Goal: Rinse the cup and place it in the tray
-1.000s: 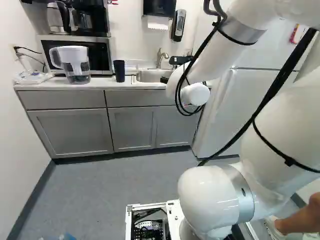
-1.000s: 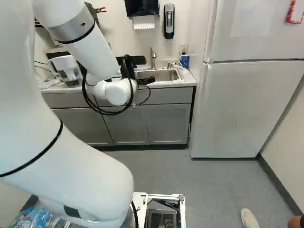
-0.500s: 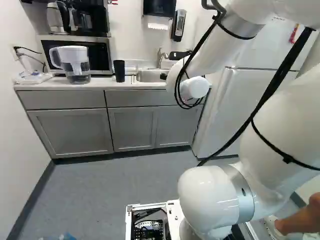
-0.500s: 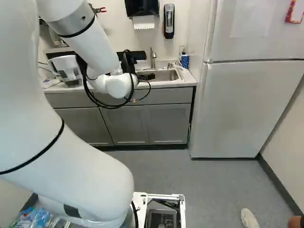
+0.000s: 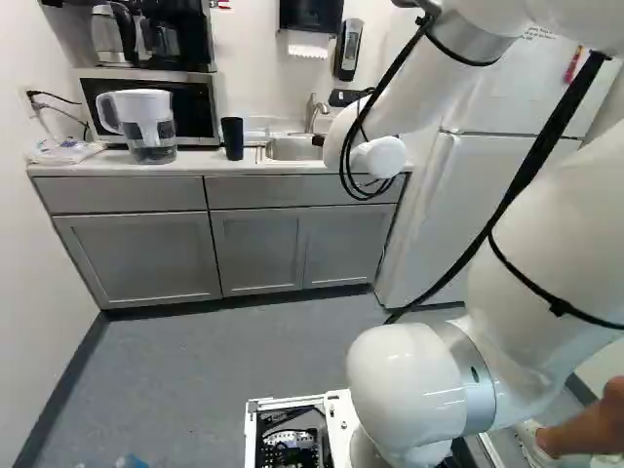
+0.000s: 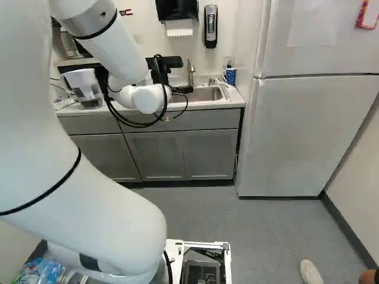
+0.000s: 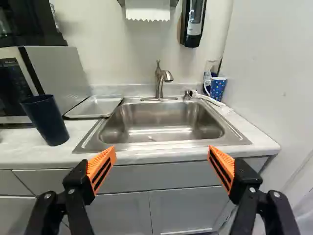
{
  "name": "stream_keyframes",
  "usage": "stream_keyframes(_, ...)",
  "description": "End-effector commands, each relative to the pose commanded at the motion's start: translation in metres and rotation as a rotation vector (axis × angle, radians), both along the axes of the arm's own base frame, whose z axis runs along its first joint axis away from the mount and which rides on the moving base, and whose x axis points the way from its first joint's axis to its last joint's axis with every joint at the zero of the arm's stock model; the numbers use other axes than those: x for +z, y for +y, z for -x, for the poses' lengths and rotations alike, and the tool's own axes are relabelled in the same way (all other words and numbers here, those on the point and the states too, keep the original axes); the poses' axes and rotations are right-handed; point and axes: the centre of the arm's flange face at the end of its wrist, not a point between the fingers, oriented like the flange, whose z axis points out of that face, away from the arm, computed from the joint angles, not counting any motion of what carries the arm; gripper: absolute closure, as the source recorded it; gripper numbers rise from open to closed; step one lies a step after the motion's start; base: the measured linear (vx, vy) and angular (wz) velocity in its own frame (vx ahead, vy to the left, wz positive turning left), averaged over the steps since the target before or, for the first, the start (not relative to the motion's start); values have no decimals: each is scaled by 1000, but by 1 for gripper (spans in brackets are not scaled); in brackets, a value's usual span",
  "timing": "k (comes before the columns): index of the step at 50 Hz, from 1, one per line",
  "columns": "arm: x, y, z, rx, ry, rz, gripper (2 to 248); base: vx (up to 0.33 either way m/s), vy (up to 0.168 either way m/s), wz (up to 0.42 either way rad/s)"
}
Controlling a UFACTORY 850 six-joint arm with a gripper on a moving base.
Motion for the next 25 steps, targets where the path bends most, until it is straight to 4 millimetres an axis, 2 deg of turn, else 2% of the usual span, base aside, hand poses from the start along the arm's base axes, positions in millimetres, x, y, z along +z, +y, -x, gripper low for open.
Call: stream_keyframes(25,22,0,-16,0,7,0,3,0,0,0)
